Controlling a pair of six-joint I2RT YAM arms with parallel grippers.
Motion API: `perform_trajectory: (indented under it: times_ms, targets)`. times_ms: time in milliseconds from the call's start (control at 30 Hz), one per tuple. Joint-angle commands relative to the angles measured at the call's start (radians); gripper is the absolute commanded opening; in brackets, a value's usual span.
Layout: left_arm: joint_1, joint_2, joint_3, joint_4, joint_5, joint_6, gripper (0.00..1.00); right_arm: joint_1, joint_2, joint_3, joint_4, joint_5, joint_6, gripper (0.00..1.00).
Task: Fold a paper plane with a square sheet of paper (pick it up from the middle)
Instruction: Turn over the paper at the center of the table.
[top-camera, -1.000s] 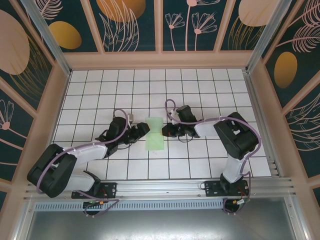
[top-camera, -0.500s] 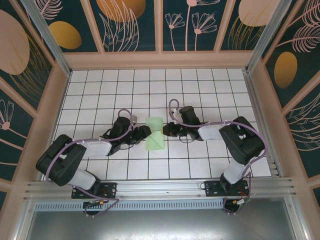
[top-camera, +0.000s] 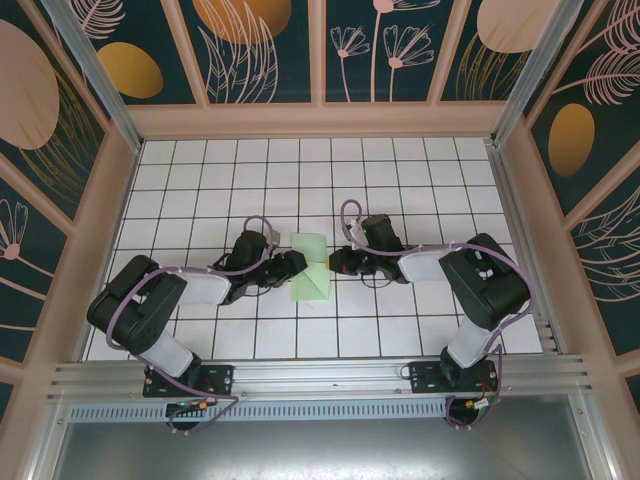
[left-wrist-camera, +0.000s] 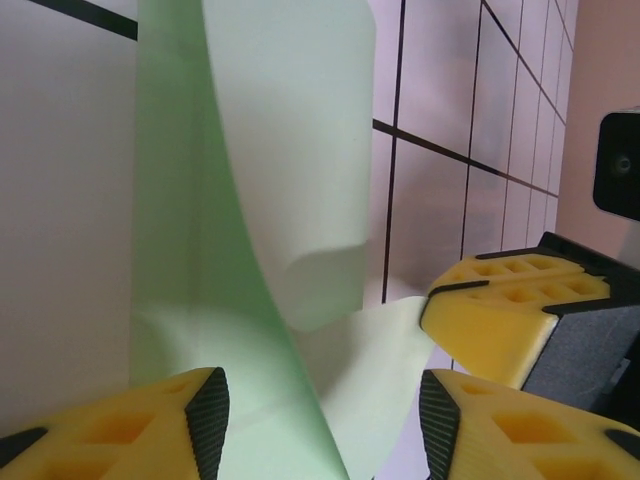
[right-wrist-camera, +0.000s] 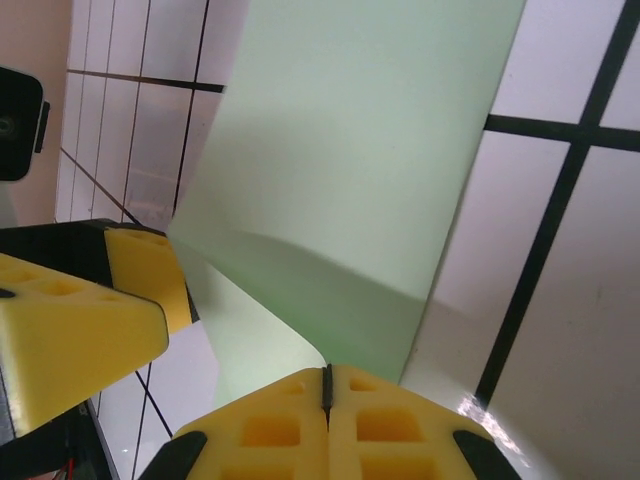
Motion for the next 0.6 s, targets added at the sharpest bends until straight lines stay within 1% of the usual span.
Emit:
perform_trajectory:
  times_ms: [0, 100, 200, 267, 300, 367, 567]
  targets:
    - [0.005, 0.023, 0.042, 0.037, 0.021, 0.045, 0.52, -0.007, -0.035, -0.015, 0.019, 0.001, 0.004, 0.06]
    - [0.005, 0.028, 0.061, 0.024, 0.003, 0.084, 0.48, -0.007, -0.036, -0.017, 0.017, -0.005, 0.002, 0.07]
    - [0.005, 0.049, 0.089, -0.001, -0.006, 0.114, 0.41, -0.007, -0.038, -0.017, 0.01, -0.003, 0.004, 0.07]
    - [0.005, 0.064, 0.099, -0.008, -0.005, 0.124, 0.36, -0.007, -0.041, -0.019, 0.006, -0.003, 0.006, 0.1]
    - [0.004, 0.069, 0.104, -0.009, -0.005, 0.127, 0.34, -0.009, -0.044, -0.018, 0.004, -0.002, 0.008, 0.13]
    - [0.005, 0.071, 0.103, -0.009, -0.008, 0.133, 0.32, -0.011, -0.057, -0.018, -0.002, 0.0, 0.014, 0.22]
    - [0.004, 0.068, 0.106, -0.023, -0.01, 0.154, 0.25, -0.024, -0.137, -0.023, -0.046, 0.047, 0.034, 0.46]
